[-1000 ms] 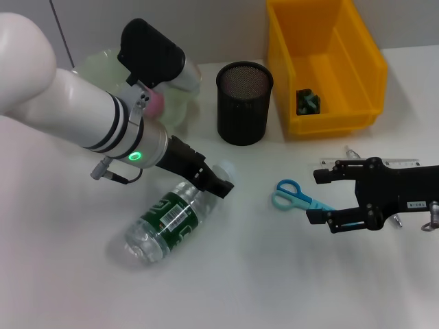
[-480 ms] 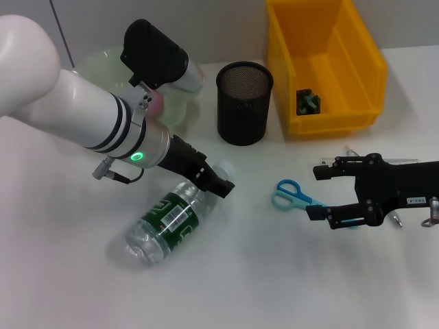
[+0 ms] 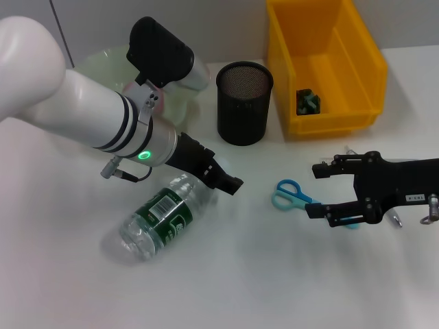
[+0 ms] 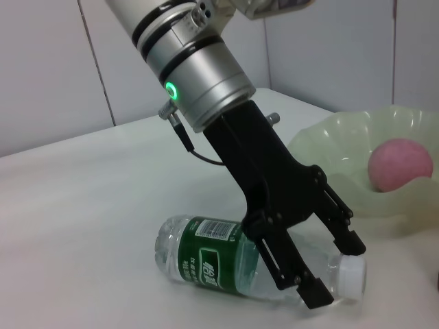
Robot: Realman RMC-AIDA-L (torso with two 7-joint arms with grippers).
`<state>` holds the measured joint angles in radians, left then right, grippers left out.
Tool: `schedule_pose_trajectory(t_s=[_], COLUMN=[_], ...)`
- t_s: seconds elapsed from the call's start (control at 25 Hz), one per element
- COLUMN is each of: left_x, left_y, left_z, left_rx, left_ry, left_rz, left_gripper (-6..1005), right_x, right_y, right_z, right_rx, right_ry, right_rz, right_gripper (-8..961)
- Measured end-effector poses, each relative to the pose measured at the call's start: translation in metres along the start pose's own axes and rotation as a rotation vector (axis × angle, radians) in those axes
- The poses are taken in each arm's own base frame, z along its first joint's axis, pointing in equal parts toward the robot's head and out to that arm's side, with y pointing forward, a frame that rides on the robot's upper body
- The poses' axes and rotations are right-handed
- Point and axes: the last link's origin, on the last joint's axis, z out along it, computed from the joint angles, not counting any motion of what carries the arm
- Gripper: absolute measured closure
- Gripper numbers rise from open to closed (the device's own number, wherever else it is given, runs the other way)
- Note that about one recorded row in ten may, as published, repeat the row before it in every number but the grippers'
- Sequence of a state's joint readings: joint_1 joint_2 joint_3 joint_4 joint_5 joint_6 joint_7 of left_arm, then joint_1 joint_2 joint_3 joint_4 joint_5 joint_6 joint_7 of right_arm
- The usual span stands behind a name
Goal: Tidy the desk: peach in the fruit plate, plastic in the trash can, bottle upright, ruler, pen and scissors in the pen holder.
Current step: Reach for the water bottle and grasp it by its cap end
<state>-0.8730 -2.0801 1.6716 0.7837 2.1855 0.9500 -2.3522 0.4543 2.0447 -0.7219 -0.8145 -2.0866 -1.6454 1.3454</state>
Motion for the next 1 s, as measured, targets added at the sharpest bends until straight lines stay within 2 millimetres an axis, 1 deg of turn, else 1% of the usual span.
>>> schedule_pose_trajectory(t_s=[0.16, 0.84, 1.0], left_x=[-0.003, -0.008, -0.010], left_y=[0.000, -0.006, -0.006], left_z=[0.004, 0.008, 0.009], left_rx=[0.023, 0.075, 0.080], left_ry=[0.001, 0.019, 0.009], left_rz=[0.013, 0.024, 0.033], left_gripper=[171, 171, 208], right_x=[-0.001, -0.002, -0.002], right_y=[-0.001, -0.001, -0.001], right_z=[0.000, 0.000, 0.000], right_rx=[0.000, 0.000, 0.000], right_ry=[-0.001, -0.003, -0.003], right_rz=[-0.003, -0.005, -0.004], right_gripper=[160, 160, 160])
